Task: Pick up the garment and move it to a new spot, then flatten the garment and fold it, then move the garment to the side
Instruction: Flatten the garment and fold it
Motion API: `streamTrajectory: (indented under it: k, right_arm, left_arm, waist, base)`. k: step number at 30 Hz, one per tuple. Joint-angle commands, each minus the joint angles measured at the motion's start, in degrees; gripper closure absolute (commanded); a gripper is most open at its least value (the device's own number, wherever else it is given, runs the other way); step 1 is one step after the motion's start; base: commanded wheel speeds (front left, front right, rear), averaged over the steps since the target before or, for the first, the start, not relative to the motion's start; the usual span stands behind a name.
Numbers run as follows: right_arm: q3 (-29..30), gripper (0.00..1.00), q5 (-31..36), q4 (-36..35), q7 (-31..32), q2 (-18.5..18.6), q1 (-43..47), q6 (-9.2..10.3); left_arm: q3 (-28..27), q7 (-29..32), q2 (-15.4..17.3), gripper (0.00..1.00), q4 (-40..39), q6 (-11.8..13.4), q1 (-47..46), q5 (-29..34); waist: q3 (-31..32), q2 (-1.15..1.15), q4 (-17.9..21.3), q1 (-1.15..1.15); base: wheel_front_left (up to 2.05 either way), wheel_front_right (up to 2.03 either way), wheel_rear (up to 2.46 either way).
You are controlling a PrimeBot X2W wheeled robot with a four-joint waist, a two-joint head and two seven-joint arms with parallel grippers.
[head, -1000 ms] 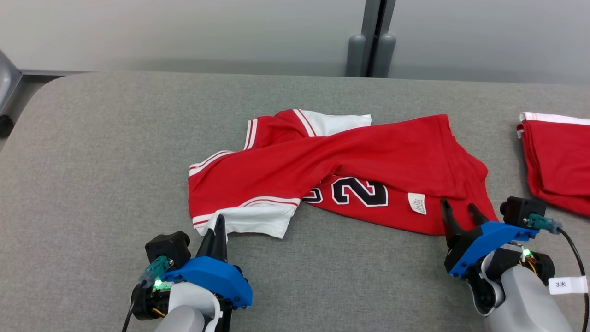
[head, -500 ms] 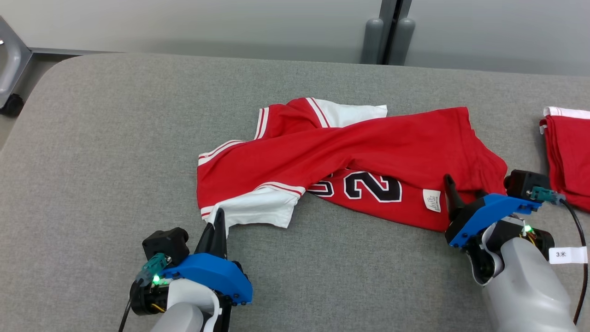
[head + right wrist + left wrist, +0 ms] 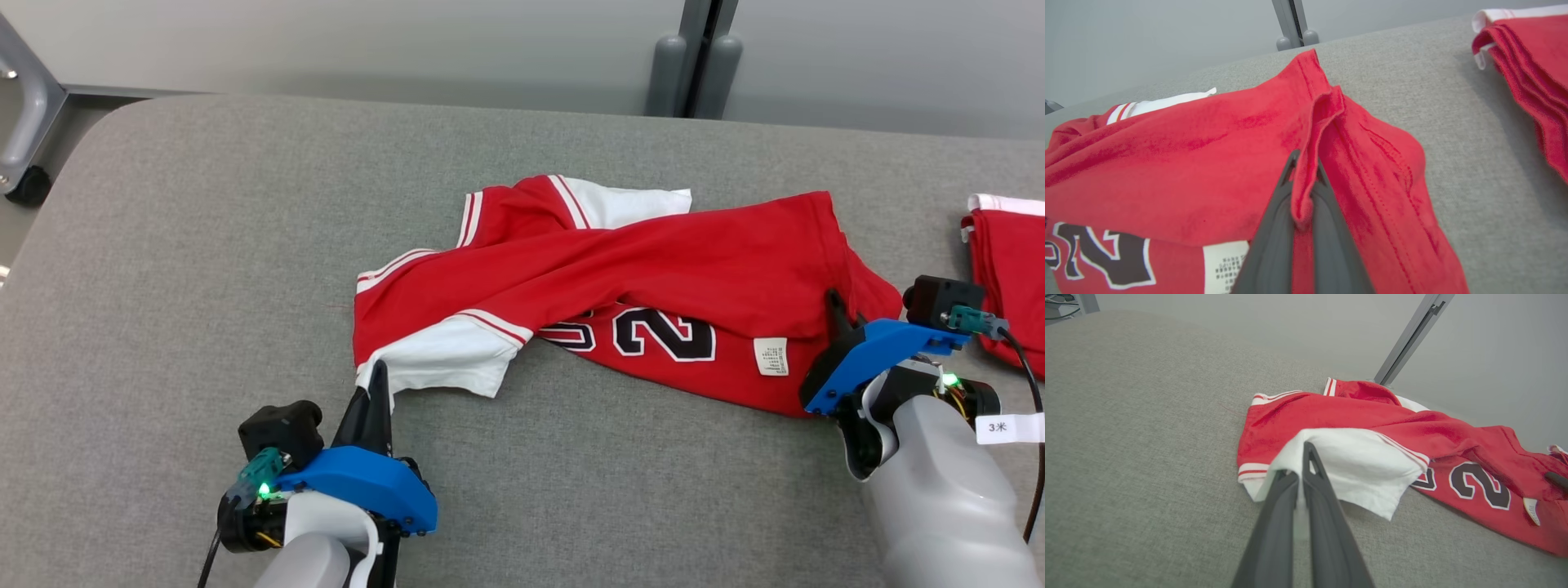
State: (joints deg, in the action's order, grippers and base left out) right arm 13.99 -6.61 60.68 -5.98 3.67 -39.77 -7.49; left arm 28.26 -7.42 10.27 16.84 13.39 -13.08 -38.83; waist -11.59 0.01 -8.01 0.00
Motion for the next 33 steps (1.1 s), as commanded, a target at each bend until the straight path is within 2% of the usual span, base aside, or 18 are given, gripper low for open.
streamTrajectory:
  k: [1,10,16,19,23,31,32,33]
  right_arm:
    - [-0.3,1.0,0.22,0.13,-0.79,-0.12,-0.81,-0.01]
    - [-4.53,1.0,-1.8,-4.65,-4.44,-0.46,0.13,-0.01]
    - [-8.93,1.0,-6.41,-15.19,-4.3,-0.42,2.89,-0.01]
    - [-10.97,1.0,-8.23,-24.13,-2.74,1.04,5.48,-0.01]
    - [-11.87,1.0,-9.71,-39.71,1.81,2.43,10.51,-0.01]
    - [-7.69,1.0,-8.94,-74.89,14.27,2.37,20.79,-0.01]
    - [-7.13,1.0,-8.5,-78.61,15.62,2.29,21.67,-0.01]
    - [-7.13,1.0,-8.5,-78.61,15.62,2.29,21.67,-0.01]
  left_arm:
    - [-0.5,-0.56,0.4,1.0,-0.4,-0.04,-0.45,0.22]
    - [-1.72,-1.35,3.92,1.0,-4.73,0.33,-4.43,2.23]
    - [-3.12,-1.2,7.65,1.0,-12.58,0.66,-8.21,4.42]
    - [-3.66,-0.48,9.57,1.0,-17.95,0.86,-9.77,5.66]
    - [-4.9,1.27,12.65,1.0,-26.09,1.81,-12.13,7.52]
    - [-7.34,7.08,19.29,1.0,-42.55,3.46,-16.5,11.51]
    - [-7.68,8.08,20.16,1.0,-44.45,3.62,-17.29,12.17]
    - [-7.68,8.08,20.16,1.0,-44.45,3.62,-17.29,12.17]
  waist:
    - [0.59,-0.01,0.43,0.0]
    - [4.76,-0.01,3.01,0.0]
    - [8.31,-0.01,5.16,0.0]
    - [9.92,-0.01,6.25,0.0]
    - [11.59,-0.01,7.93,0.0]
    - [12.95,-0.01,11.34,0.0]
    - [12.93,-0.01,11.74,0.0]
    - [12.93,-0.01,11.74,0.0]
  base:
    - [0.0,0.0,0.0]
    - [0.0,0.0,0.0]
    - [0.0,0.0,0.0]
    - [0.0,0.0,0.0]
    - [0.0,0.0,0.0]
    - [0.0,0.0,0.0]
    - [0.0,0.0,0.0]
    - [0.0,0.0,0.0]
